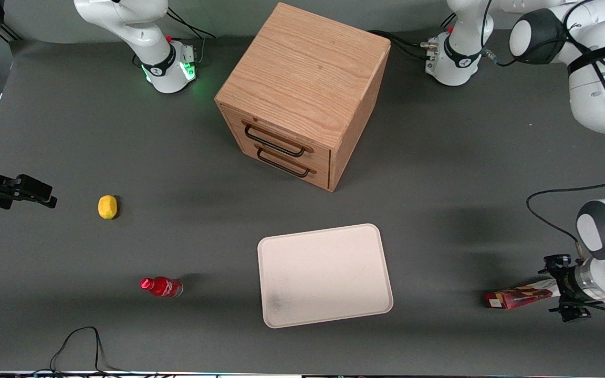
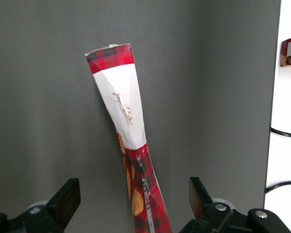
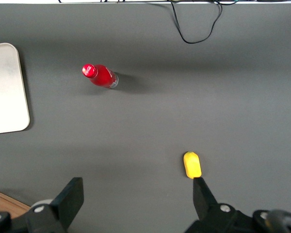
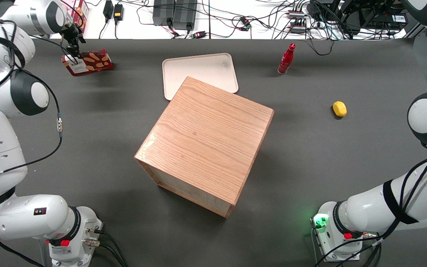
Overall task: Place red cookie box on tray
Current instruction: 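Close the left gripper on the end of the red cookie box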
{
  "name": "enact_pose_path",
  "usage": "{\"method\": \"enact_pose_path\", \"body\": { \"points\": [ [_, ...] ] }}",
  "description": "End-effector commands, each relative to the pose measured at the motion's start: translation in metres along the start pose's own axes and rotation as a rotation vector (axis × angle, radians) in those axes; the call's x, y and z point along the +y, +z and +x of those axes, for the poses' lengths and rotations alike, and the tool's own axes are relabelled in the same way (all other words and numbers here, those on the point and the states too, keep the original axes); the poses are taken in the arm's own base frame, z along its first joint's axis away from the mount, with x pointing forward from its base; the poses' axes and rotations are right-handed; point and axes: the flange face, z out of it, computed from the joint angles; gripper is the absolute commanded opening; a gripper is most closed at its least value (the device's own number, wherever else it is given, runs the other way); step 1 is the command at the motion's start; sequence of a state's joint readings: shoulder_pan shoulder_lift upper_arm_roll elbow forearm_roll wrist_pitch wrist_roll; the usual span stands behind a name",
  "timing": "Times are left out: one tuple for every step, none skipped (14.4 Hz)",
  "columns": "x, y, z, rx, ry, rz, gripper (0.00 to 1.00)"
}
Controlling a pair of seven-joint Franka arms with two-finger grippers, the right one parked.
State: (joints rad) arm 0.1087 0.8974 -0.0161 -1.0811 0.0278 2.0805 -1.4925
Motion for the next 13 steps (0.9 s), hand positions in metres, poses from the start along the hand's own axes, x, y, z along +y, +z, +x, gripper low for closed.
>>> {"method": "enact_pose_path", "body": {
  "points": [
    [0.000, 0.014, 0.000, 0.021, -0.014, -0.012, 1.00],
    [0.000, 0.021, 0.001, 0.022, -0.016, -0.010, 1.00],
    [0.000, 0.026, 0.002, 0.022, -0.016, -0.019, 1.00],
    [0.000, 0.033, 0.003, 0.022, -0.017, -0.028, 1.00],
    [-0.002, 0.042, 0.003, 0.021, -0.017, -0.030, 1.00],
    [-0.003, 0.046, 0.002, 0.023, -0.017, -0.037, 1.00],
    [-0.003, 0.050, 0.002, 0.023, -0.017, -0.039, 1.00],
    [-0.004, 0.051, 0.002, 0.027, -0.011, -0.037, 1.00],
    [-0.006, 0.055, 0.002, 0.038, -0.001, -0.029, 1.00],
    [-0.008, 0.059, 0.001, 0.060, 0.024, -0.020, 1.00],
    [-0.009, 0.062, 0.001, 0.095, 0.050, -0.022, 1.00],
    [-0.008, 0.061, 0.001, 0.109, 0.057, -0.040, 1.00],
    [-0.007, 0.060, 0.000, 0.101, 0.046, -0.048, 1.00]
  ]
}}
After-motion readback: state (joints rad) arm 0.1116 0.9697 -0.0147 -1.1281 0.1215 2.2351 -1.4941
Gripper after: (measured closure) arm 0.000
